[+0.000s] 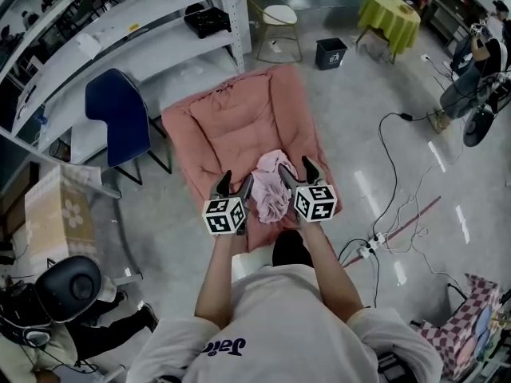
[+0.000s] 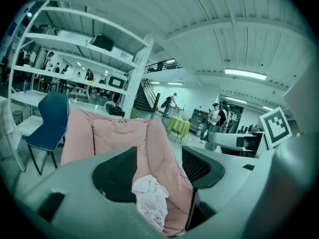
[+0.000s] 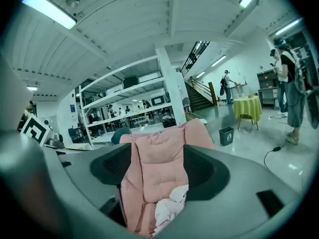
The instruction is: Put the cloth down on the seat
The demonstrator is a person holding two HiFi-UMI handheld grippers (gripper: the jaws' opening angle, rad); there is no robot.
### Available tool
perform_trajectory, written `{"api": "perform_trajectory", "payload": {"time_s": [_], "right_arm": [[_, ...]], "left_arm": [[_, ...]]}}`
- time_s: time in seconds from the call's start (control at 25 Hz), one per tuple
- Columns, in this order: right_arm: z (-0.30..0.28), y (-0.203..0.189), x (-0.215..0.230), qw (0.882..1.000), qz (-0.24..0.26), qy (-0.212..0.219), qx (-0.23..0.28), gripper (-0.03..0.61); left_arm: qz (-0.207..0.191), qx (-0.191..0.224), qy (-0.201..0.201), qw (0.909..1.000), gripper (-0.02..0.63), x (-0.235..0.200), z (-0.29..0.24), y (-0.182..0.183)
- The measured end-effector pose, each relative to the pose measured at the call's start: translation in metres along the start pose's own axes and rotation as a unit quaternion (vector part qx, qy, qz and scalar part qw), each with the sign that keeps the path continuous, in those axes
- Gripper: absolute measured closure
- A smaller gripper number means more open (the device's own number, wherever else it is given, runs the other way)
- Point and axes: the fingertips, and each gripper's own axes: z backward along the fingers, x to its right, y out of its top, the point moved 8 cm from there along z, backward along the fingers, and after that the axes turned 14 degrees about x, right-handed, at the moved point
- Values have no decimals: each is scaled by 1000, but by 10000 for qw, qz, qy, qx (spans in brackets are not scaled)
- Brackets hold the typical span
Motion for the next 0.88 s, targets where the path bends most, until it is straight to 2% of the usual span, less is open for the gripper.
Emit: {"api": "perform_trajectory", "payload": {"time_s": [0.32,0.4,0.48,0.64,0.88], "right_arm": [[3,50,-27,9969,531,91,566,252],[4,62,-34,9956,595,115,711,281],[6,73,-42,9943,607,152,863,342],[10,99,-57,9911,640,303,1124,347],[15,124,-74,9867,790,377,1370,407]], "left_arm": [[-443,705,139,9964,387,7,16,53],[-476,824,120,9954,399,9,18,64],[-576,927,111,9940,410,11,22,74],[-779,1118,122,9906,441,19,30,97],[-886,1415,74,9859,490,30,41,123]]}}
